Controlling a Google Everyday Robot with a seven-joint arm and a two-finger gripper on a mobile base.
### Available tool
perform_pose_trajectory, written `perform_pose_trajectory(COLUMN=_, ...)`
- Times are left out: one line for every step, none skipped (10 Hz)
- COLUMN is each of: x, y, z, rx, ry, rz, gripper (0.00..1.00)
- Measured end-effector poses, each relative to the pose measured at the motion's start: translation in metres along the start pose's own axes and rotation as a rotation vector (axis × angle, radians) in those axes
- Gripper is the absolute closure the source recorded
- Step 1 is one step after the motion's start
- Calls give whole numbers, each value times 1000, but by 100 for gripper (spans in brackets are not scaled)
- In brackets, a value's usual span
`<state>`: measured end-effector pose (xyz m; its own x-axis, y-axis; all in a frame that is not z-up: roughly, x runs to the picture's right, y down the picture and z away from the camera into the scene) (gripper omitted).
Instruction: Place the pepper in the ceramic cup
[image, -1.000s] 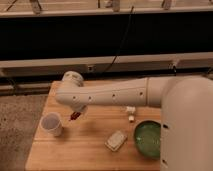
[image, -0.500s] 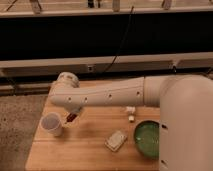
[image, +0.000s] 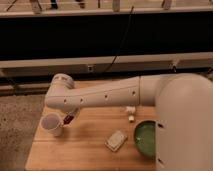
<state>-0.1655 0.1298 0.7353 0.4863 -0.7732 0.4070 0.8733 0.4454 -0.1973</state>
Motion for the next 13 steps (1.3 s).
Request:
perform_pose_trajectory(x=-3, y=-2, z=0, rx=-1, ry=-3, rz=-7, gripper=100)
perform_pose_trajectory(x=-6, y=-4, z=-1, rx=-1, ry=-4, rz=-15, gripper=100)
perform_pose_trajectory(x=-8, y=-6, z=0, rx=-3, ry=-5, rz=-19, gripper=100)
perform_pose_trajectory(x=-10, y=-7, z=-1, rx=-3, ry=-6, rz=-21, gripper=100)
perform_pose_trajectory(x=-11, y=-9, z=-1, rx=-1, ry=-8, rz=-23, gripper=100)
perform_pose_trajectory(x=-12, y=-11, z=-2, rx=1, ry=-11, rz=-23, gripper=100)
perform_pose_trajectory(x=-13, y=-13, z=-3, rx=3, ry=-13, rz=-27, gripper=100)
perform_pose_trajectory(x=-13, y=-14, z=-4, rx=2, ry=-16, rz=-29, gripper=100)
perform_pose_trajectory(x=-13, y=-14, z=-5, rx=2, ry=-17, rz=-30, gripper=100)
perform_pose_trajectory(x=-11, y=-15, z=-7, rx=3, ry=-19, rz=-29, gripper=100)
perform_pose_trajectory(x=-11, y=-15, z=-7, rx=4, ry=-20, rz=-31, gripper=100)
perform_pose_trajectory(x=-12, y=-16, z=-8, rx=6, ry=-22, rz=-33, gripper=100)
perform_pose_trajectory(x=-13, y=-18, z=-8, rx=7, ry=-25, rz=-37, gripper=100)
